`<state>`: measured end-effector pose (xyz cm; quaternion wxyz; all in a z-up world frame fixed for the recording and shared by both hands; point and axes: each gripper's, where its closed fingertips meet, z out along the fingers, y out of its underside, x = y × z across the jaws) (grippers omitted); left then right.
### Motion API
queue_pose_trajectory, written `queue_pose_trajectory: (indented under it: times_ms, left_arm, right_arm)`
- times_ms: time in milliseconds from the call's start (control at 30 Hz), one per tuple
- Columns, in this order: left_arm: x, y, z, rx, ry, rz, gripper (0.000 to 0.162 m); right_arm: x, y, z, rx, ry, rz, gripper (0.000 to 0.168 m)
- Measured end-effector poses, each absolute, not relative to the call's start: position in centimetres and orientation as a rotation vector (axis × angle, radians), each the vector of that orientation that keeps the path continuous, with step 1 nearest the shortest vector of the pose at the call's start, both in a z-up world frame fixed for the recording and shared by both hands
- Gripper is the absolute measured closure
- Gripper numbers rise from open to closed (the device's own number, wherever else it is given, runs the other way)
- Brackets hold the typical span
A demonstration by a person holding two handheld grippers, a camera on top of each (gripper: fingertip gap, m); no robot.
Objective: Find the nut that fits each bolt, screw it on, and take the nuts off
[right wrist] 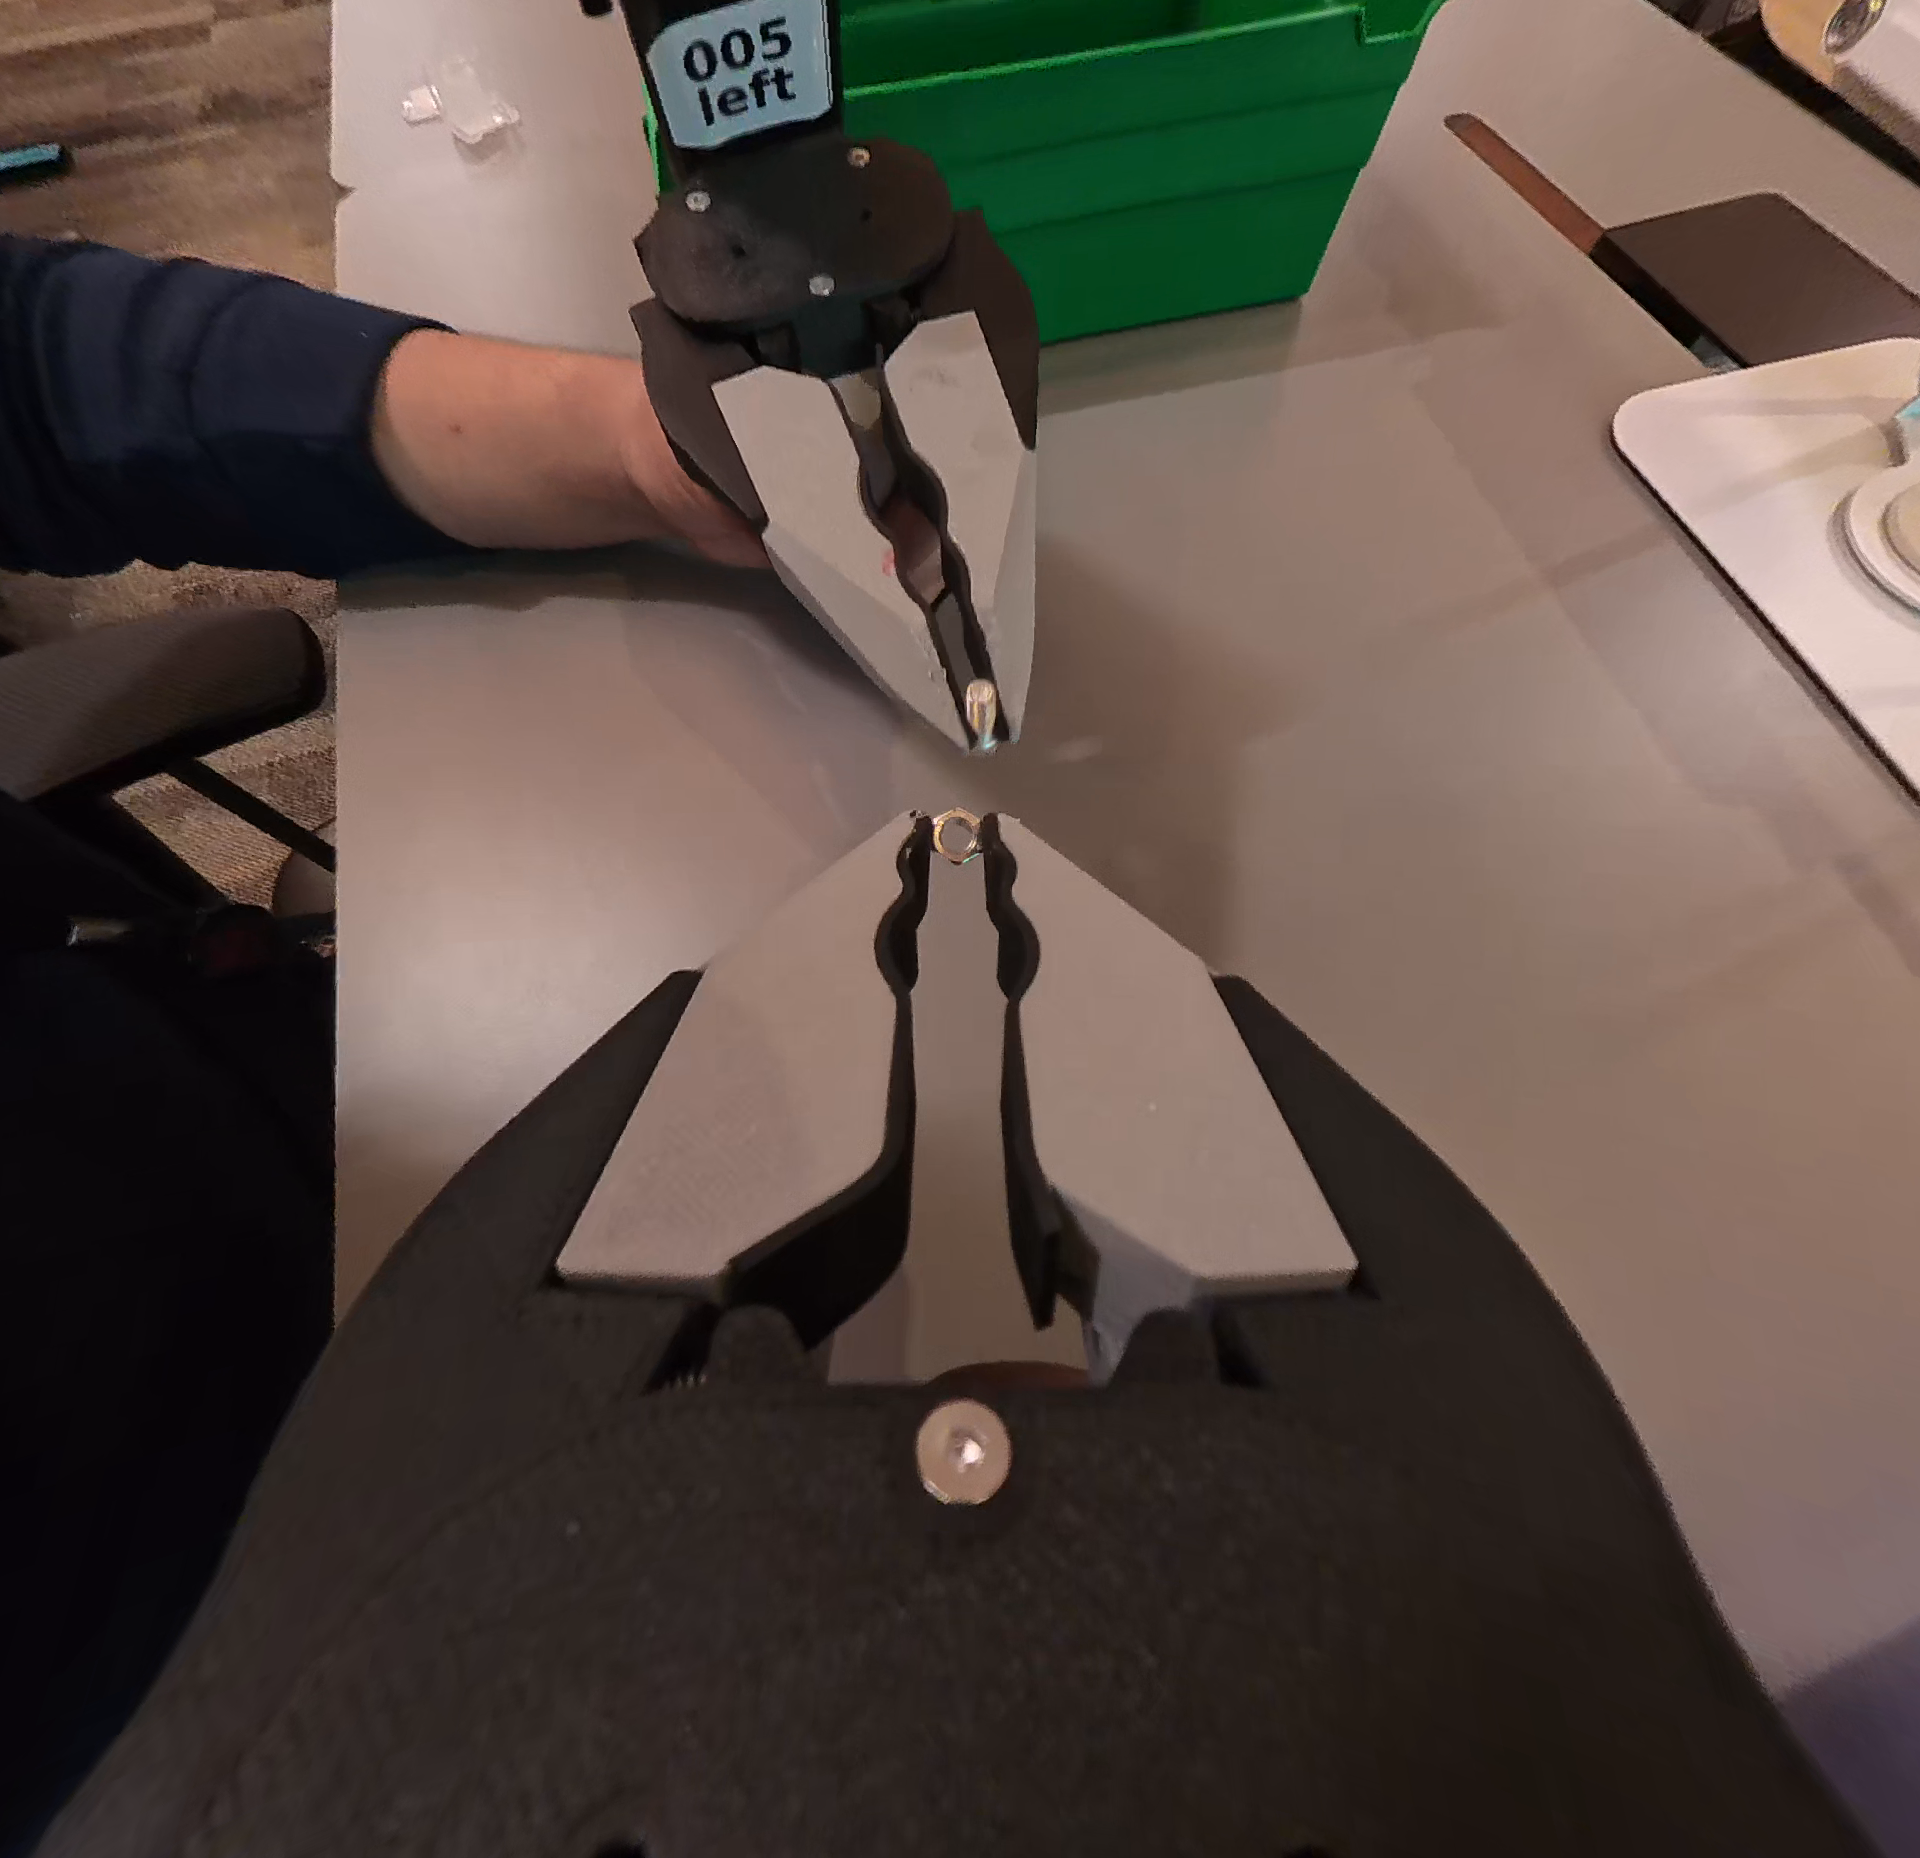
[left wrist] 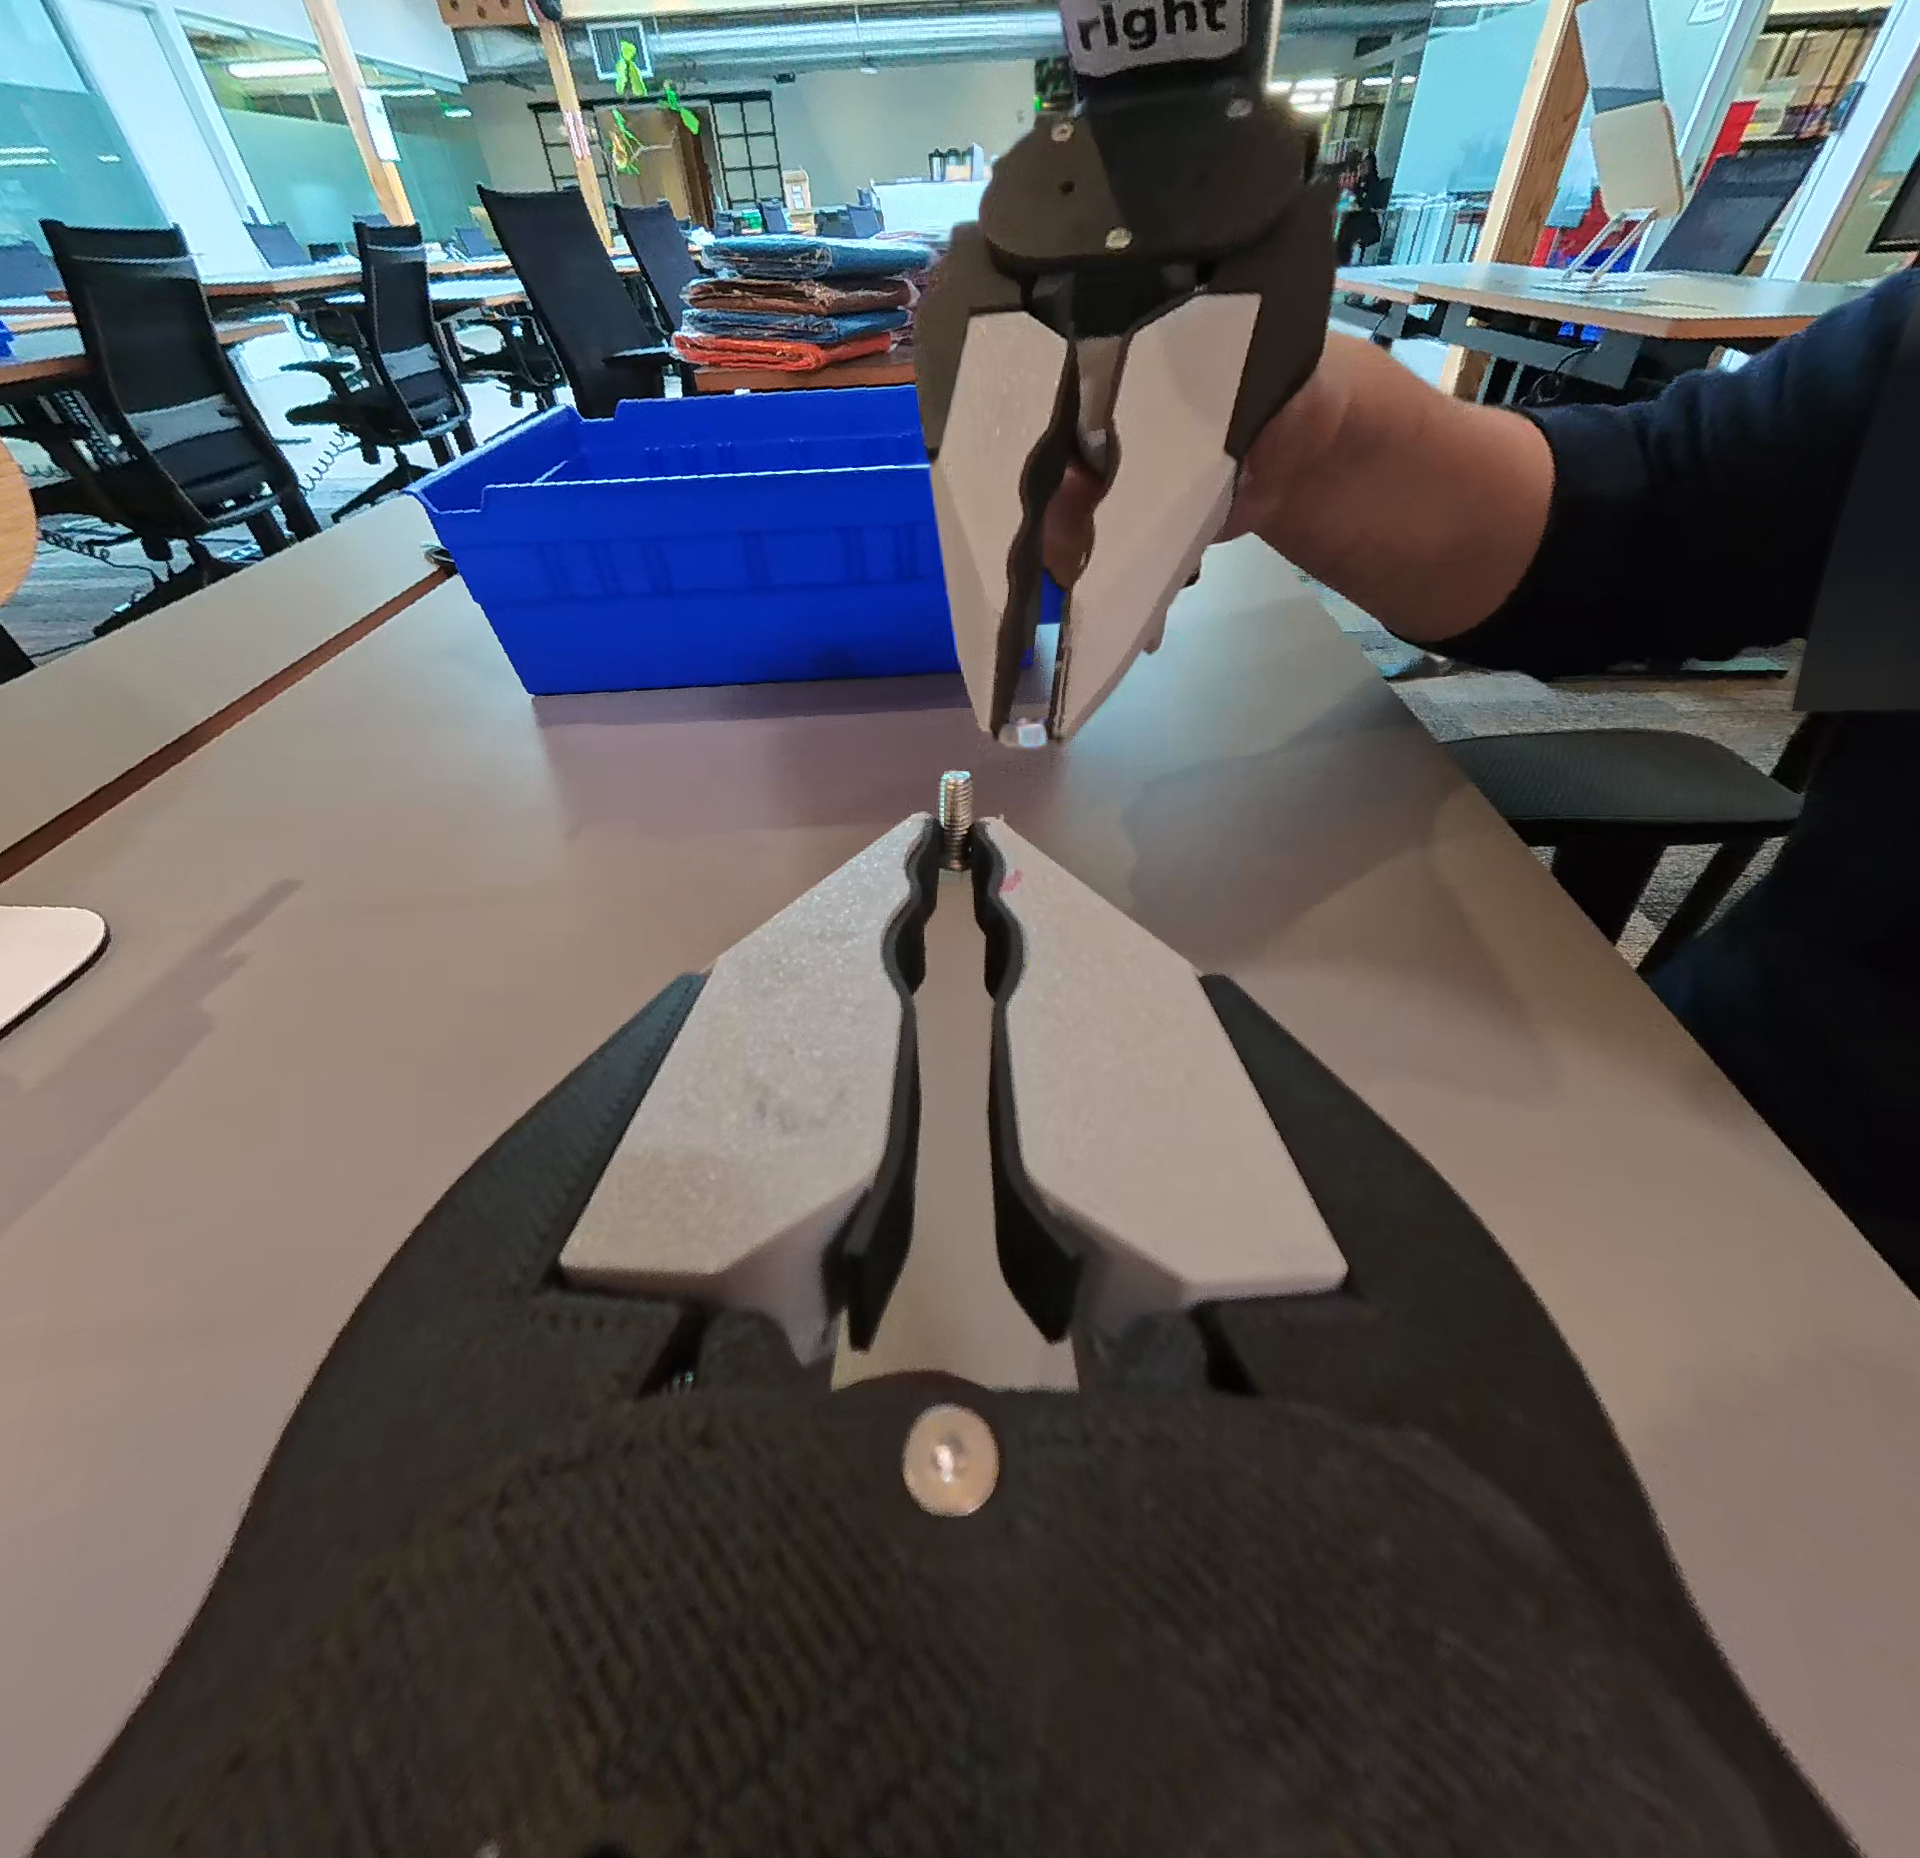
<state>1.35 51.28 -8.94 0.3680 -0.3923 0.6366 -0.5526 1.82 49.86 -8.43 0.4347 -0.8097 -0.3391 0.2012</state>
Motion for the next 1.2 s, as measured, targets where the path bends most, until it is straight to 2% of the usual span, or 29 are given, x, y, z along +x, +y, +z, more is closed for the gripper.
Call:
queue_pose_trajectory:
  times_ms: [500, 1200]
  left_arm:
    - [1.3, 50.6, -8.4, -0.978, 1.637, -1.442, 0.159]
    - [1.8, 50.9, -8.6, -1.028, 1.635, -1.348, 0.159]
  right_arm:
    - [0.2, 51.2, -6.6, -2.031, -0.995, 0.498, 0.161]
    - [0.5, 51.8, -7.6, -2.134, -1.028, 0.383, 0.161]
